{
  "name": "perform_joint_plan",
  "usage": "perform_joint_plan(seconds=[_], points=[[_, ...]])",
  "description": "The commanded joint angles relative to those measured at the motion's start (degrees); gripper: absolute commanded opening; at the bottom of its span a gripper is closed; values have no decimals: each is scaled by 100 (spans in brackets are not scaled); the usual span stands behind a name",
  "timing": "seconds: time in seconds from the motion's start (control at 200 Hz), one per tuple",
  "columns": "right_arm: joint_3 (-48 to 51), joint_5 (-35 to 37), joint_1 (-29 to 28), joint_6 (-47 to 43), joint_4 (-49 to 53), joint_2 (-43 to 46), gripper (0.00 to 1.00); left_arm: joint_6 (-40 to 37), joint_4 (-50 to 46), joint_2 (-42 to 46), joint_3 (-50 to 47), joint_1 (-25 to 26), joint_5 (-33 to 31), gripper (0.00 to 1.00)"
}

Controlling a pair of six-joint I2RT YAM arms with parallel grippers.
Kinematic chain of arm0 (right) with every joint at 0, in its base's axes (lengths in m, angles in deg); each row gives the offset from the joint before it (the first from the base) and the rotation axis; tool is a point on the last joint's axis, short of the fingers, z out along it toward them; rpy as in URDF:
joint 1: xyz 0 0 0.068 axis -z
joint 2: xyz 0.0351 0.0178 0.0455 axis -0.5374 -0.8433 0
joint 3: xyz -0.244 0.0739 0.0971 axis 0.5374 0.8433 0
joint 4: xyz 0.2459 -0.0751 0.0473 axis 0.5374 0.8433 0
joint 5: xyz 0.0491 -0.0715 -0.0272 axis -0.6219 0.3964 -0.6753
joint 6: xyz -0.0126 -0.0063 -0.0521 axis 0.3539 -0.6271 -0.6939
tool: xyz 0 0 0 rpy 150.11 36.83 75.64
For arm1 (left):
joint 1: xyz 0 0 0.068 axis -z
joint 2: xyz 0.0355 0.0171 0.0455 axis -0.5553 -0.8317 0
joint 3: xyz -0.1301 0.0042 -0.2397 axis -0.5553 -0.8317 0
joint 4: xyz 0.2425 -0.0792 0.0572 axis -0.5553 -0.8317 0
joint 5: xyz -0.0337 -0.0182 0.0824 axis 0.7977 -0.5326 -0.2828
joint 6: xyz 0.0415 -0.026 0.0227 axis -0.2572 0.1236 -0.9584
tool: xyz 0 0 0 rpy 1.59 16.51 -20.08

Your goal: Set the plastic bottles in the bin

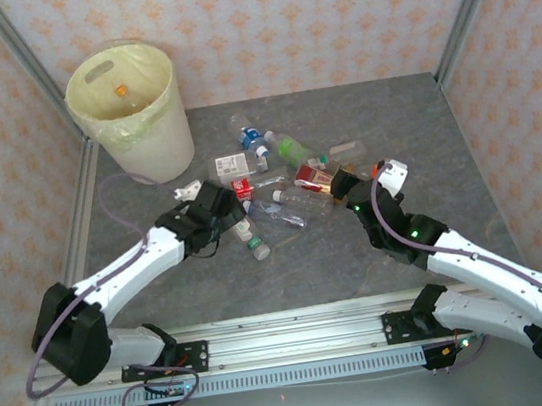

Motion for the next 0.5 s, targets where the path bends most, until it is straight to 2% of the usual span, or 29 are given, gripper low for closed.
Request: perform_joint_plan(seconds=[0.0, 0.27, 0.495], points=[[102, 146, 36, 162, 46, 57, 99, 131, -130, -396, 365, 45, -301, 100], [-12, 53, 36, -198, 235, 63, 99, 212, 285, -1255, 539, 44, -83, 100], [22, -16, 32, -177, 202, 49, 99, 206, 550, -1624, 566, 33, 57, 99]])
